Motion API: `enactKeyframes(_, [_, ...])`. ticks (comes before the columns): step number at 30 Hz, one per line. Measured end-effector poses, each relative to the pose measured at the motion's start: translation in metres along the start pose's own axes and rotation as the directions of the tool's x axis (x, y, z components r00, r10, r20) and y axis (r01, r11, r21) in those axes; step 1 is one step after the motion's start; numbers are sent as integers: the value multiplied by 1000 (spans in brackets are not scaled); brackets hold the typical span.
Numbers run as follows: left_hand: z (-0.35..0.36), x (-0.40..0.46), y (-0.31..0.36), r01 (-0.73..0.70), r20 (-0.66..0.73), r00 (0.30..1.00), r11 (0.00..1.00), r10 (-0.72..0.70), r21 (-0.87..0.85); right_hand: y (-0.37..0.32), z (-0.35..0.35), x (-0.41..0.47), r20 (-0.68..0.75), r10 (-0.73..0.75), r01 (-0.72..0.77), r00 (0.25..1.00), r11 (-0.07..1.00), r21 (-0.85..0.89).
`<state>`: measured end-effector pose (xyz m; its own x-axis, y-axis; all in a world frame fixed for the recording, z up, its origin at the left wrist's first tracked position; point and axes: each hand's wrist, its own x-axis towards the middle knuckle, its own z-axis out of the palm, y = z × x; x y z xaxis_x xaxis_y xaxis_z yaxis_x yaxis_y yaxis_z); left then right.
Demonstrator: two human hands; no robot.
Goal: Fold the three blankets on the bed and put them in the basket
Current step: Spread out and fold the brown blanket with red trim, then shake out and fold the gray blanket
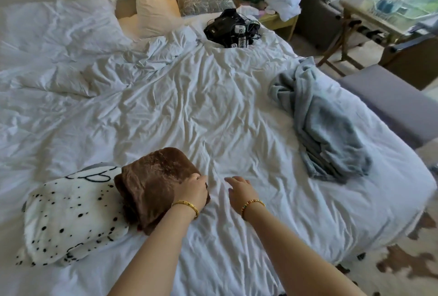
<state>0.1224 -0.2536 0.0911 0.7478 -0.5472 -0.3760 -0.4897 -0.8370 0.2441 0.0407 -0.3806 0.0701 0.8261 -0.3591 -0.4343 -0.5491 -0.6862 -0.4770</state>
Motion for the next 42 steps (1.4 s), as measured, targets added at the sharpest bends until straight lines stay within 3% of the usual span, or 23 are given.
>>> enactKeyframes(6, [-1,35,126,-36,50,998,999,35,6,91,-79,3,-70,31,-29,997,999,26])
enactKeyframes(17, [77,106,353,33,198,980,994,-12,-101,339,-201,24,52,173,-169,984,983,-78])
enactKeyframes(25, [135,168,417,9,321,947,993,30,-119,426,-203,65,145,198,-150,969,946,-289])
enactKeyframes(28, [163,184,427,12,381,924,993,33,-114,450,-193,82,189,196,-83,962,874,-479])
enactKeyframes(31, [184,189,433,31,446,894,987,43,-157,467,-185,92,134,150,-41,980,801,-597])
enactKeyframes(34, [191,187,435,55,450,892,975,49,-215,472,-188,102,13,90,-71,996,866,-495])
enactKeyframes(37, [182,185,438,79,393,919,961,33,-266,452,-205,107,4,162,-158,987,970,-185])
enactKeyframes(42, [128,184,437,143,246,968,918,-52,-369,386,-238,101,50,25,-31,998,993,111])
